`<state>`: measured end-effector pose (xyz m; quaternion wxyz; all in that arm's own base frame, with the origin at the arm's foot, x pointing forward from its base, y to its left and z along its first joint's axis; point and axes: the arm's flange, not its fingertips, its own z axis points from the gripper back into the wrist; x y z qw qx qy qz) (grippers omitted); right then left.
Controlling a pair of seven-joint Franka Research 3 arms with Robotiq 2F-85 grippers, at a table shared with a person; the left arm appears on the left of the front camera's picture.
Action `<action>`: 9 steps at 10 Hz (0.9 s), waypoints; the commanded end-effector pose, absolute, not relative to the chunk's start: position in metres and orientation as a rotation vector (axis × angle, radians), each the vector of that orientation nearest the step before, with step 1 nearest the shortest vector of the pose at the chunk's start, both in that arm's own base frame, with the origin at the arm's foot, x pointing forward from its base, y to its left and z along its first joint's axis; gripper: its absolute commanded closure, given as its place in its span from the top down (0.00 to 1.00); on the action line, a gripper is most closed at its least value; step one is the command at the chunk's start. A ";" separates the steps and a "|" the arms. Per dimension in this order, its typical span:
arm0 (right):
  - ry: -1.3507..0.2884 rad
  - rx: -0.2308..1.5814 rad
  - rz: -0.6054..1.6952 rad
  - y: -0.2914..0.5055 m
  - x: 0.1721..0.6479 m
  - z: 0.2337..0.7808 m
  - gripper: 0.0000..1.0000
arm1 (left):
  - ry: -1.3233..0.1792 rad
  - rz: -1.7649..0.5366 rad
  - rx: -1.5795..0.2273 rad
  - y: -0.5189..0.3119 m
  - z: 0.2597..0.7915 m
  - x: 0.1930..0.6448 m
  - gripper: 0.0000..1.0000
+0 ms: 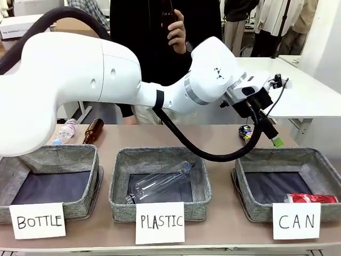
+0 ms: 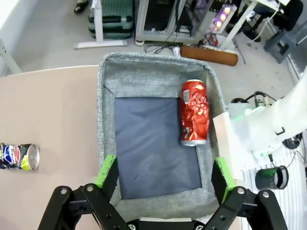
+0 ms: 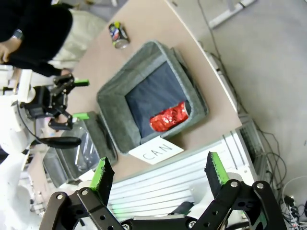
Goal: Sort the can waste into the basket.
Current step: Pick up the can waste from the table and place it in the right Fabric basket.
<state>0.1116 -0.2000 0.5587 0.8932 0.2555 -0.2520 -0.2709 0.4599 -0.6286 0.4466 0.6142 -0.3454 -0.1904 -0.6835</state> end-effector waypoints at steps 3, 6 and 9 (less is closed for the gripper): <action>-0.523 0.530 -0.562 -0.200 0.112 0.559 1.00 | -0.331 -1.192 -0.726 -0.484 0.499 0.431 1.00; -0.627 0.688 -0.468 -0.166 0.154 0.605 1.00 | -0.515 -0.830 -0.817 -0.339 0.562 0.363 1.00; -0.501 0.906 -0.310 -0.035 0.218 0.611 1.00 | -0.581 -0.492 -1.074 -0.193 0.590 0.271 1.00</action>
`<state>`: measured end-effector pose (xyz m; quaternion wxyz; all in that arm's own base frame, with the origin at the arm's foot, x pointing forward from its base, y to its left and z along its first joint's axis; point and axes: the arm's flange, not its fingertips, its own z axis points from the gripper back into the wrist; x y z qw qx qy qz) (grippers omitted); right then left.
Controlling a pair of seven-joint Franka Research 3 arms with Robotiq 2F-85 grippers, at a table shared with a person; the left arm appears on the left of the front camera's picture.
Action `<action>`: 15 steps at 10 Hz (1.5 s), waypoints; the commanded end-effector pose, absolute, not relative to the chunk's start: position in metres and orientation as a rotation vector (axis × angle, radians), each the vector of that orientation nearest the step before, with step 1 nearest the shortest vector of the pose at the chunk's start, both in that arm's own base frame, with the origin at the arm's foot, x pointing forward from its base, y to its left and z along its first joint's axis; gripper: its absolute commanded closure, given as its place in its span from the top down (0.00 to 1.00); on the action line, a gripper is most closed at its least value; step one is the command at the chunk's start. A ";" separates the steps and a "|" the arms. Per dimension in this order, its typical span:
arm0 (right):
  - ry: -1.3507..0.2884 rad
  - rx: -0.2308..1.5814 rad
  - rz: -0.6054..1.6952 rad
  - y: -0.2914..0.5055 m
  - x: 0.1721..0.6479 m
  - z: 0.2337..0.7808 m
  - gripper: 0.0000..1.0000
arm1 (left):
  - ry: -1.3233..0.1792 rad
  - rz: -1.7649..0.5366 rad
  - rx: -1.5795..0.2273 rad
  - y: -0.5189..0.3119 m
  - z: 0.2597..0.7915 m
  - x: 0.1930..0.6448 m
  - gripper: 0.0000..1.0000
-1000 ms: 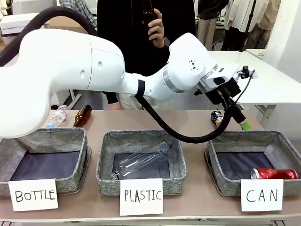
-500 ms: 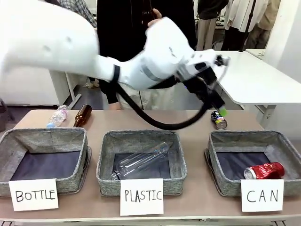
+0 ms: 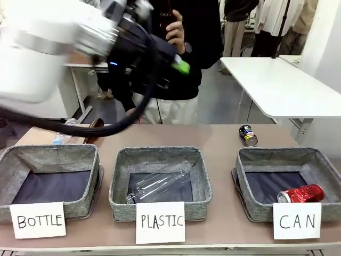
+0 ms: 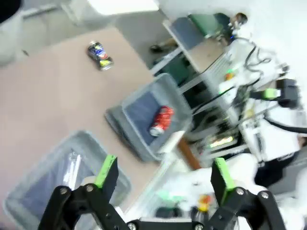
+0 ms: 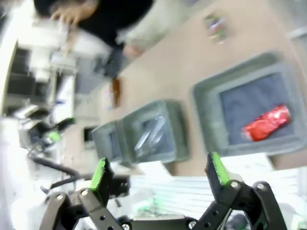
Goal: Sort the can waste into the basket.
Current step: Pick up the can waste from the table and place it in the right Fabric basket.
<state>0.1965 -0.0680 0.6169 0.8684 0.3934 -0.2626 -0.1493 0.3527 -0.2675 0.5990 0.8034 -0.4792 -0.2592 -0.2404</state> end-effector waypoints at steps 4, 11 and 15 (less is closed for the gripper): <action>-0.112 1.052 -0.461 0.080 0.226 0.609 1.00 | -0.446 -0.180 -1.212 -0.054 0.553 0.245 1.00; -0.071 1.039 -0.424 0.093 0.230 0.606 1.00 | -0.474 -0.158 -1.217 -0.056 0.564 0.261 1.00; -0.071 1.039 -0.424 0.093 0.230 0.606 1.00 | -0.474 -0.158 -1.217 -0.056 0.564 0.261 1.00</action>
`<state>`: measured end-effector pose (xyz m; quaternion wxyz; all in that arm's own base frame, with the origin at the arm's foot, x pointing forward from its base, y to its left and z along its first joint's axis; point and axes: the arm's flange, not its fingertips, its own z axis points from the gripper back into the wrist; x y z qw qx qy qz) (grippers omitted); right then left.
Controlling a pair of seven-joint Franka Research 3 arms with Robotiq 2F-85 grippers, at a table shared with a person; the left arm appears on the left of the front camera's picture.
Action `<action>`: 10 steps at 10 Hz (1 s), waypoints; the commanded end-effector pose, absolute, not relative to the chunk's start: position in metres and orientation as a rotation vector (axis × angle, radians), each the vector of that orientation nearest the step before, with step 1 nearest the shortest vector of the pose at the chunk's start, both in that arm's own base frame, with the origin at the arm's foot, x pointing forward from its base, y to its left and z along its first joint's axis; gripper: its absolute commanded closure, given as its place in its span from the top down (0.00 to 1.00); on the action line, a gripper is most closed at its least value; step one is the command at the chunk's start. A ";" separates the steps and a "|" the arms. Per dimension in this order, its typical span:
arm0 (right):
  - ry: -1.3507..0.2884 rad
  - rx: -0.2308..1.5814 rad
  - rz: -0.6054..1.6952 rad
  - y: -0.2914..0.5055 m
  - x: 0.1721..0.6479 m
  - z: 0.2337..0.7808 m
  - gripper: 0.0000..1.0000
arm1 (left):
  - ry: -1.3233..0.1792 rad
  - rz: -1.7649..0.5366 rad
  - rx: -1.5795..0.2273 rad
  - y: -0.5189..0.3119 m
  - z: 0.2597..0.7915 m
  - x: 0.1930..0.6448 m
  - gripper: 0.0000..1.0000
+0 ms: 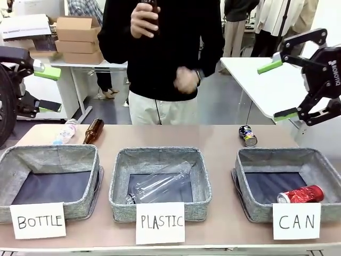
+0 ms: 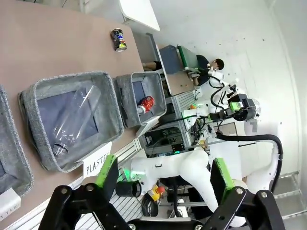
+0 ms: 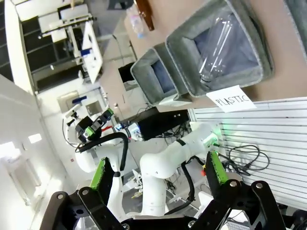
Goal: Sort the can waste into the basket.
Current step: Pick up the can waste from the table and place it in the right Fabric basket.
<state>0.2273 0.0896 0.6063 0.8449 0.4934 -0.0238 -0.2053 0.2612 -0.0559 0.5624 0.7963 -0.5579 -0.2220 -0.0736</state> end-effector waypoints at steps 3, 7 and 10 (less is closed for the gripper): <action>-0.050 1.041 -0.433 0.090 0.227 0.606 1.00 | -0.474 -0.158 -1.217 -0.056 0.564 0.261 1.00; -0.371 -0.489 -0.655 0.105 0.362 0.573 1.00 | -0.474 -0.158 -1.217 -0.056 0.564 0.261 1.00; -0.205 -0.157 -0.621 0.092 0.379 0.561 1.00 | -0.474 -0.158 -1.217 -0.056 0.564 0.261 1.00</action>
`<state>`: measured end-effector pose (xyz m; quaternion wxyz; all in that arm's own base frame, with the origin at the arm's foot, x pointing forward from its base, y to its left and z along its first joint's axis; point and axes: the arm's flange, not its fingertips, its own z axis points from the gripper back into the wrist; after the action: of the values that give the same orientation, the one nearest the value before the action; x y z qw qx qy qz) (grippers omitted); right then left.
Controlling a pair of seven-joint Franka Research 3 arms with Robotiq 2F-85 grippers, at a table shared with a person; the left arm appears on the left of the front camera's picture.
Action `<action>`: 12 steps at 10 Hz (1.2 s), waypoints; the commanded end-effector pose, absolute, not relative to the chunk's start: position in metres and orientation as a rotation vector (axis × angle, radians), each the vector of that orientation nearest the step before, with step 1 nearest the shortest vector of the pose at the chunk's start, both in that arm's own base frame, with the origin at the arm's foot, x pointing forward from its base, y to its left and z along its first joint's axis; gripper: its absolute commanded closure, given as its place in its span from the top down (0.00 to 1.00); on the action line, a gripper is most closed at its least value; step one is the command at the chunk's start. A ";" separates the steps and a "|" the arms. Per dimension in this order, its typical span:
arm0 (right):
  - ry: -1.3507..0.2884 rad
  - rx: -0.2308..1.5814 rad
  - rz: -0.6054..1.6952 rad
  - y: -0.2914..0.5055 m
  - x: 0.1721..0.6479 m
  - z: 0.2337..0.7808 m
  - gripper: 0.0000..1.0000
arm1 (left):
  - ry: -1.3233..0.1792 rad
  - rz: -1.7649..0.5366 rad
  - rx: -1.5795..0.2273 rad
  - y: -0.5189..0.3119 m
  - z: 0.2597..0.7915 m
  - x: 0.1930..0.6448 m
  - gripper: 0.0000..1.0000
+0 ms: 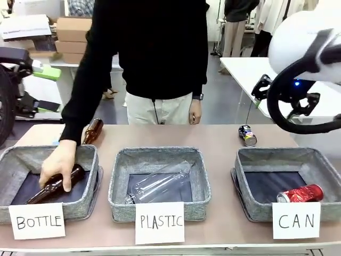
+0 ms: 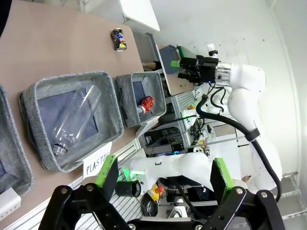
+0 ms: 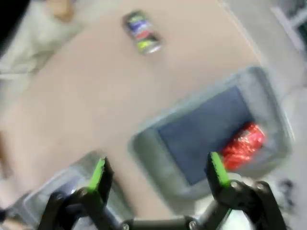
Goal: Sort the can waste into the basket.
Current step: Pick up the can waste from the table and place it in the right Fabric basket.
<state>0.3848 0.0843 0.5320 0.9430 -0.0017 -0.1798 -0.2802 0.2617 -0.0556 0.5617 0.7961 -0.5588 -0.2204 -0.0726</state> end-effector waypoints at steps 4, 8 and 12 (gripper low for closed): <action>-0.367 0.037 -0.552 0.087 0.385 0.537 1.00 | -0.474 -0.158 -1.217 -0.056 0.564 0.261 1.00; -0.321 -0.105 -0.390 0.075 0.540 0.464 1.00 | -0.474 -0.158 -1.217 -0.056 0.564 0.261 1.00; -0.352 0.007 -0.272 0.087 0.597 0.373 1.00 | -0.474 -0.158 -1.217 -0.056 0.564 0.261 1.00</action>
<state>0.5903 0.0802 0.3702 0.9766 -0.0255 -0.1633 -0.1379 0.2616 -0.0555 0.5617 0.7960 -0.5591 -0.2202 -0.0727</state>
